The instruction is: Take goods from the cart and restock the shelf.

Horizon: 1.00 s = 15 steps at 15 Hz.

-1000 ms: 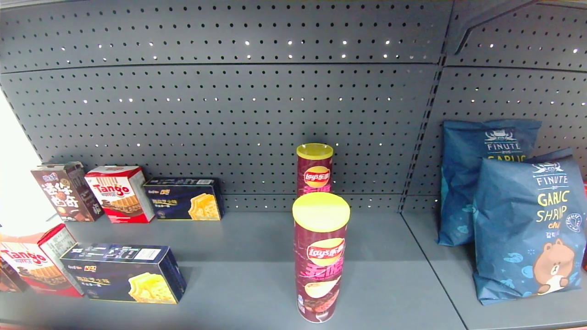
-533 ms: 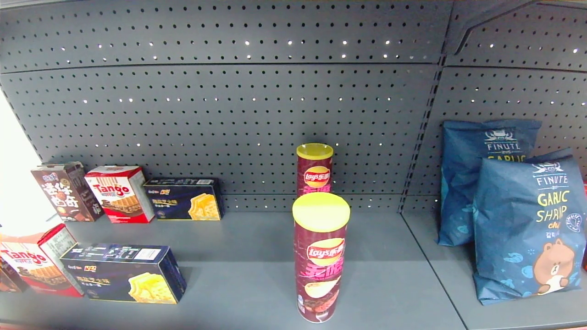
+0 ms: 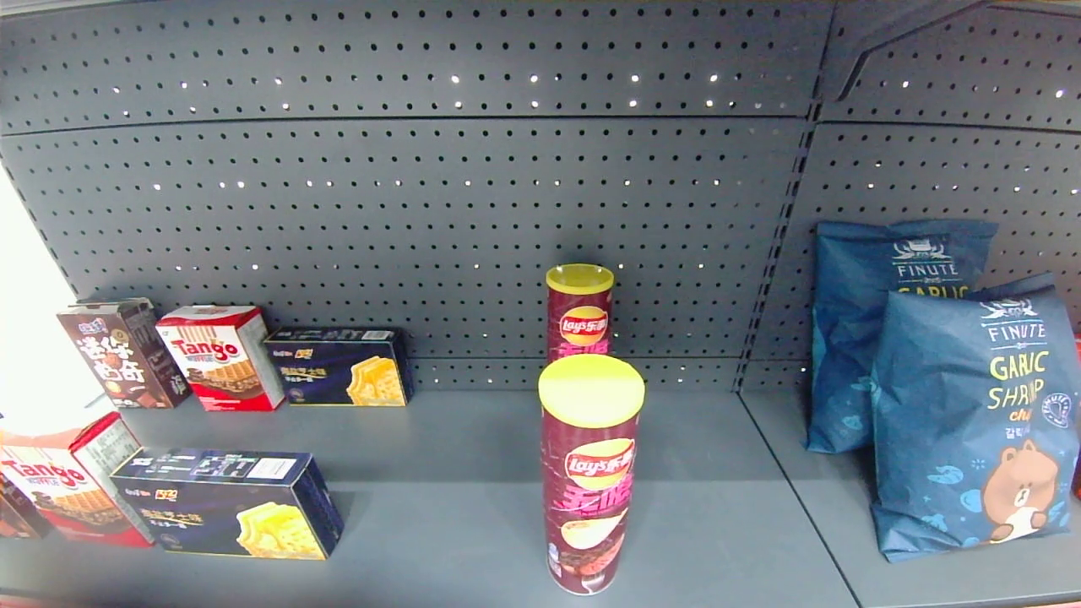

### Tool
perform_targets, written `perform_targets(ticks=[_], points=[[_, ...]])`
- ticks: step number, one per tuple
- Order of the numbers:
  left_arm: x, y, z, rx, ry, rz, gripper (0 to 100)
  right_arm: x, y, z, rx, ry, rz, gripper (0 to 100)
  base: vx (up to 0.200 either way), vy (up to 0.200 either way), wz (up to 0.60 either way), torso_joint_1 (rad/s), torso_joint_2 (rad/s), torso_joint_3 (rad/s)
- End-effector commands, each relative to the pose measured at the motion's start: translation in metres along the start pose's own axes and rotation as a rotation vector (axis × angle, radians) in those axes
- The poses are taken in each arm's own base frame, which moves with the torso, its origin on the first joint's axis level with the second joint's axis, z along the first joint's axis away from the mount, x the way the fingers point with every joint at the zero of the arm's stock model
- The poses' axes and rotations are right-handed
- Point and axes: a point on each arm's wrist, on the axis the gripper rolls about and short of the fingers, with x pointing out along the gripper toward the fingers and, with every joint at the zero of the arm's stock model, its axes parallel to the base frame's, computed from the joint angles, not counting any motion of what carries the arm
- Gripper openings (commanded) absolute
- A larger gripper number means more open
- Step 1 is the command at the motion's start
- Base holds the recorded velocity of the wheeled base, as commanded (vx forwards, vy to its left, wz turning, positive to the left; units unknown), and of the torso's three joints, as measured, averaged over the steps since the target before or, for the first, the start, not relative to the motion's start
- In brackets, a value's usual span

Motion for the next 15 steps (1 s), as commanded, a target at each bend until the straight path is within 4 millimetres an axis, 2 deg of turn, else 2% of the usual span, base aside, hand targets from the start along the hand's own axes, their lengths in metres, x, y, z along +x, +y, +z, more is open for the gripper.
perform_targets(ticks=[1, 15], points=[[-0.0001, 0.0001, 0.0, -0.003, 0.0, 0.001, 100, 0.0001, 0.0, 0.0001, -0.001, 0.001, 0.001, 100, -0.2, 0.0, 0.0, 0.002, 0.0, -0.002], [-0.0001, 0.0001, 0.0002, -0.006, -0.002, 0.001, 100, 0.0001, 0.0, 0.0001, 0.001, 0.001, 0.002, 100, 0.0, 0.0, 0.0, 0.0, 0.0, 0.0]])
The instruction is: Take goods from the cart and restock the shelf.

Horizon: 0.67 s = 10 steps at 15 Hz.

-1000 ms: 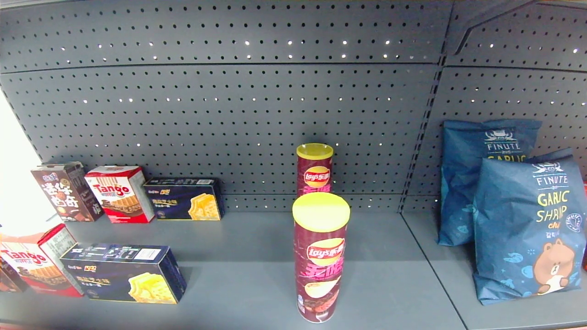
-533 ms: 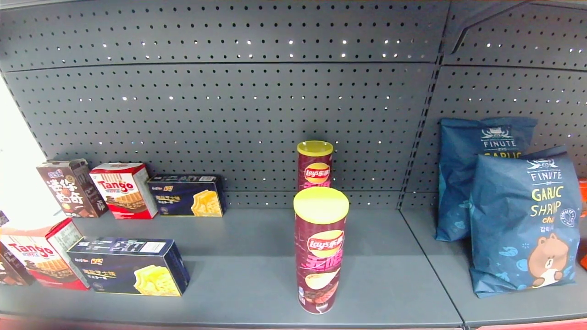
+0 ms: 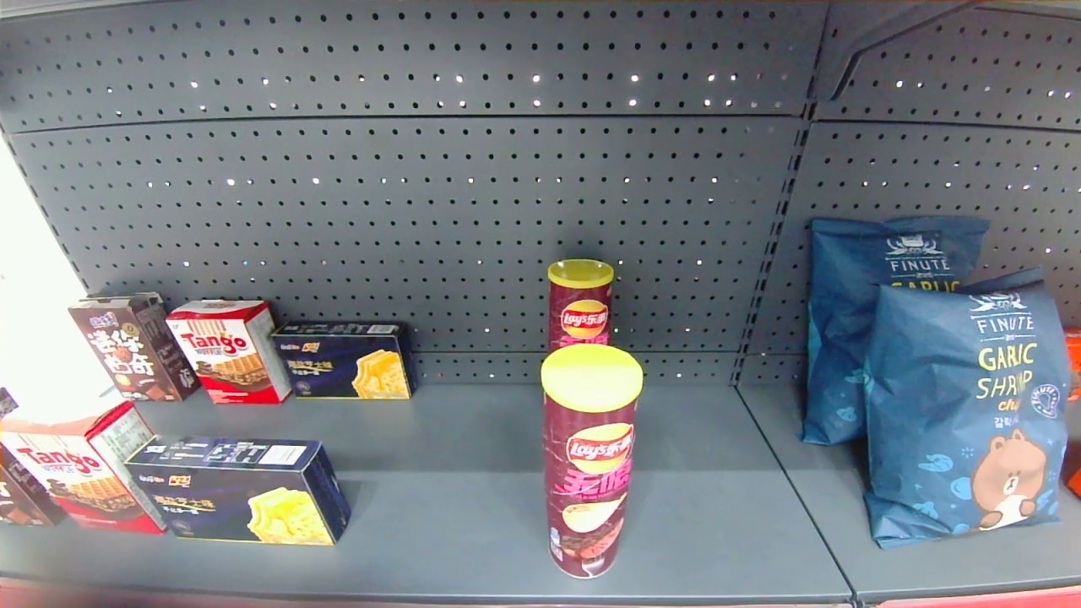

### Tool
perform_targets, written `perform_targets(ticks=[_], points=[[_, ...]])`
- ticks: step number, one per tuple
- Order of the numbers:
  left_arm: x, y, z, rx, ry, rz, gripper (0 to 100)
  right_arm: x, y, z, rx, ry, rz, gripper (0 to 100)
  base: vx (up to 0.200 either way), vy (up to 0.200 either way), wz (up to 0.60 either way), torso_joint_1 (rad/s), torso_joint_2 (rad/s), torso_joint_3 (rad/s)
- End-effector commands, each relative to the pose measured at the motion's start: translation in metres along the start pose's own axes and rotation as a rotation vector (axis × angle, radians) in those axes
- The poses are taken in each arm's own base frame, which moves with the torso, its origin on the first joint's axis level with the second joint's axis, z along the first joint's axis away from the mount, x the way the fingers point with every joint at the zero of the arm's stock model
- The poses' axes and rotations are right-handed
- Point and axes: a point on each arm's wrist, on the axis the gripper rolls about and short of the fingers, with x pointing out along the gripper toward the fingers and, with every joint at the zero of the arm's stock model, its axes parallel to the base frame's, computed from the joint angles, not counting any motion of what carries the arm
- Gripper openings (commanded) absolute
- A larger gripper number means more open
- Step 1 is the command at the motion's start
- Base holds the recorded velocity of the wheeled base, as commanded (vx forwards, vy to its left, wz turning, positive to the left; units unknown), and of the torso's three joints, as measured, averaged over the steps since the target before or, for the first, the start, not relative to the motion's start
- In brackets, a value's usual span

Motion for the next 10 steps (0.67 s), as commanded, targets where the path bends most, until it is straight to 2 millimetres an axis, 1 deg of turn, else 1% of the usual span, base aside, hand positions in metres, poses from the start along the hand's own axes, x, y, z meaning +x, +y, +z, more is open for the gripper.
perform_targets(ticks=[1, 3, 4, 10], points=[[0.0, 0.0, 0.0, 0.0, -0.001, -0.001, 100, 0.0001, 0.0, 0.0001, -0.001, 0.001, 0.001, 100, 0.0, 0.0, 0.0, 0.0, 0.0, 0.0], [0.0, 0.0001, -0.0002, -0.018, 0.002, 0.008, 100, 0.0001, 0.0, 0.0001, 0.0, 0.001, 0.001, 100, 0.0, 0.0, 0.0, 0.0, 0.0, 0.0], [0.0, 0.0005, -0.0002, -0.025, 0.003, 0.02, 100, 0.0001, 0.0, 0.0001, 0.0, 0.001, 0.001, 100, 0.2, 0.0, 0.0, -0.007, 0.0, 0.002], [0.0, 0.0005, -0.0002, -0.03, 0.003, 0.023, 100, 0.0001, 0.0, 0.0001, 0.0, 0.001, 0.001, 100, 0.0, 0.0, 0.0, 0.0, 0.0, 0.0]])
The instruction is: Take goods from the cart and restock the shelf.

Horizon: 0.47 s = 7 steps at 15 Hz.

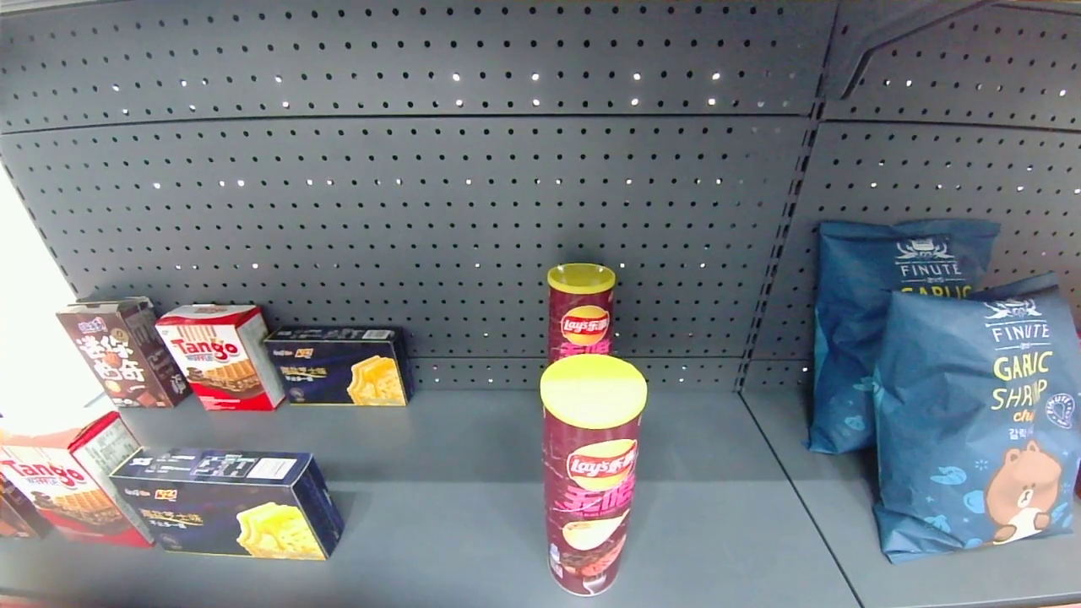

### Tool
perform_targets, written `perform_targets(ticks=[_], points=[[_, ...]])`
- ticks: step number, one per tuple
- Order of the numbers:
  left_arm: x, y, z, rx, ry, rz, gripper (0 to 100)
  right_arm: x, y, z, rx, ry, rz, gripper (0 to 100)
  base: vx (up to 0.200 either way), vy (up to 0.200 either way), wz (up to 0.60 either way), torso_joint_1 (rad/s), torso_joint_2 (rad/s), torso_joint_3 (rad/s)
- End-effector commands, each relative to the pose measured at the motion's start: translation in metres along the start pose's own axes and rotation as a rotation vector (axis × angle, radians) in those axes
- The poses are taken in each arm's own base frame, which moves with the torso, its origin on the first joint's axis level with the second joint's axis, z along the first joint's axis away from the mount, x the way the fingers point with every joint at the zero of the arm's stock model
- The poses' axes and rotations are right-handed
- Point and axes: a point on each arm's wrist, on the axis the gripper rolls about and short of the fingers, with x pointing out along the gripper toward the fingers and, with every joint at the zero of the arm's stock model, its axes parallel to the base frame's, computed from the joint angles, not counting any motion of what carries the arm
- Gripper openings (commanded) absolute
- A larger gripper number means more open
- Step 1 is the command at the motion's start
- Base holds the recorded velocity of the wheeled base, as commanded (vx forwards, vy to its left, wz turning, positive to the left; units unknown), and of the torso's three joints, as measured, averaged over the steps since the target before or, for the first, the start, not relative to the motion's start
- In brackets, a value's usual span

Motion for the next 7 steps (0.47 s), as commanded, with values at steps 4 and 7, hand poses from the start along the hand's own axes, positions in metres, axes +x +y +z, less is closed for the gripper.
perform_targets(ticks=[4, 7], points=[[0.0, 0.0, 0.0001, 0.0, 0.0, 0.0, 100, 0.0001, 0.0, 0.0001, -0.001, 0.001, 0.001, 100, 0.0, 0.0, 0.0, 0.0, 0.0, 0.0], [0.0, 0.0, 0.0001, 0.0, 0.0, 0.0, 100, 0.0001, 0.0, 0.0001, 0.0, 0.001, 0.001, 100, 0.0, 0.0, 0.0, 0.0, 0.0, 0.0]])
